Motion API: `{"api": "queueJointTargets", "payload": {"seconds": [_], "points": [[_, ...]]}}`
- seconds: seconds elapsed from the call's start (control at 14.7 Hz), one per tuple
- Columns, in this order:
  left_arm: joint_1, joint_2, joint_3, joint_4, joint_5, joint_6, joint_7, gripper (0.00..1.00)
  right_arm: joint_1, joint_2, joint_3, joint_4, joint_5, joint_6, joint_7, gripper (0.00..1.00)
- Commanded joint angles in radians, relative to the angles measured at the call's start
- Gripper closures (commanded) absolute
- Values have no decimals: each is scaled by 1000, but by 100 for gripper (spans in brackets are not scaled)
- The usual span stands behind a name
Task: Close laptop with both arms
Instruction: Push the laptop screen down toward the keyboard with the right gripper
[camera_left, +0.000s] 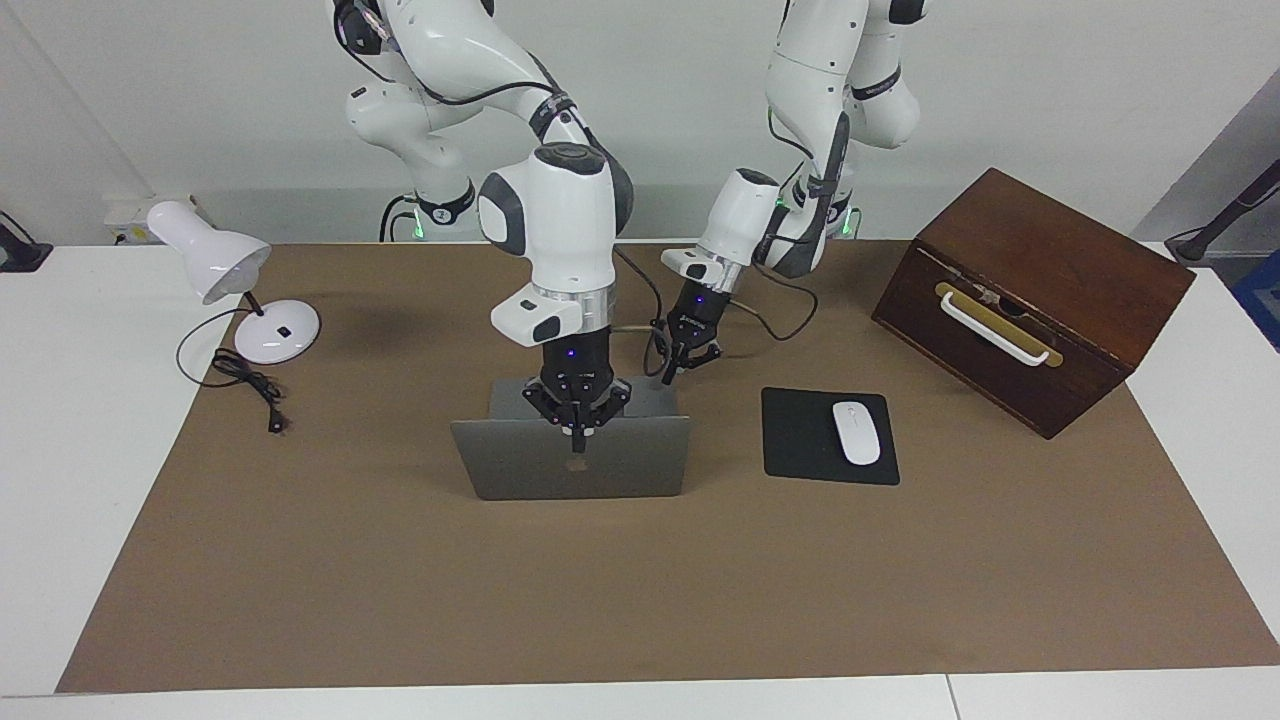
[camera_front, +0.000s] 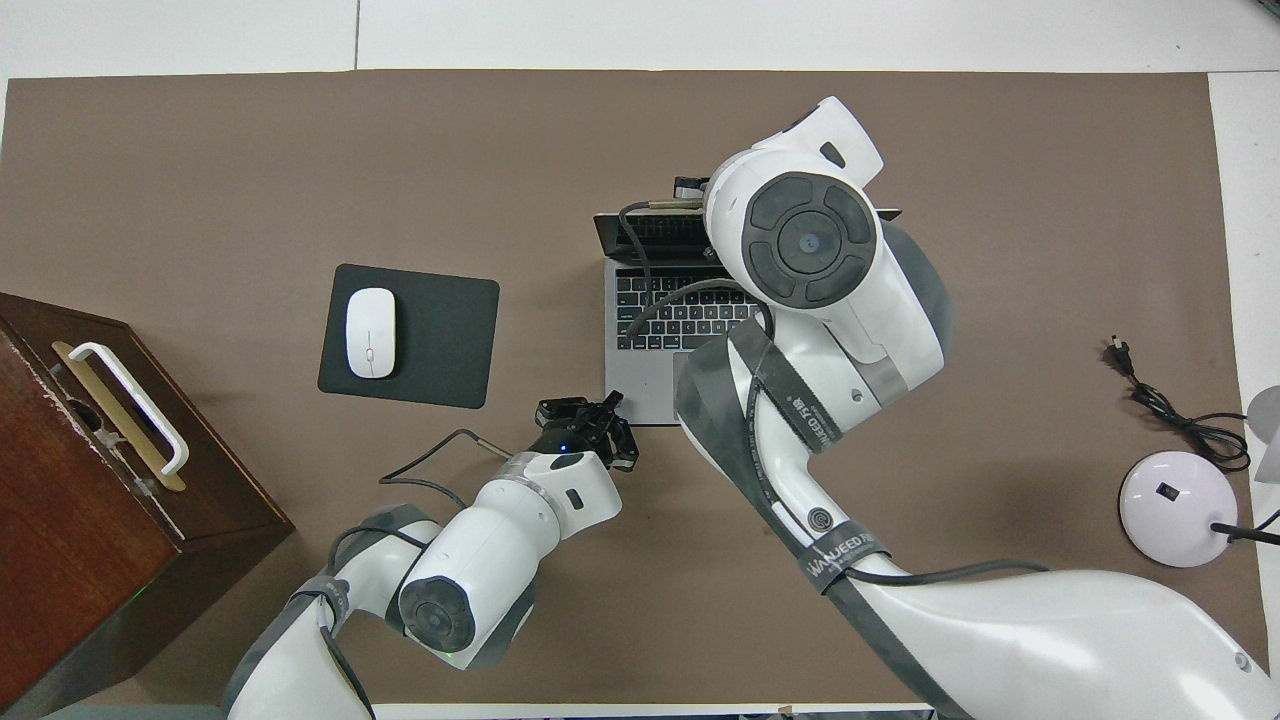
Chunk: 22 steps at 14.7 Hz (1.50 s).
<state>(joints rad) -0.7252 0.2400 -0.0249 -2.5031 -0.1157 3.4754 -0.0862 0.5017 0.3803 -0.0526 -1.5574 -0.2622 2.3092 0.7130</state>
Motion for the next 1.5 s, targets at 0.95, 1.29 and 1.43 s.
{"api": "queueJointTargets", "payload": {"seconds": [0.95,1.29,1.43], "points": [[-26,51,16,21,2,24,36,100,-101,-38,7,-87,327,-157,-316,100],[-22,54,16,21,2,24,77,100,-118,-32,7,-104,374,-221,-348,100],[-19,56,17,21,7,24,86,100,-120,-28,7,-104,376,-244,-360,100]]}}
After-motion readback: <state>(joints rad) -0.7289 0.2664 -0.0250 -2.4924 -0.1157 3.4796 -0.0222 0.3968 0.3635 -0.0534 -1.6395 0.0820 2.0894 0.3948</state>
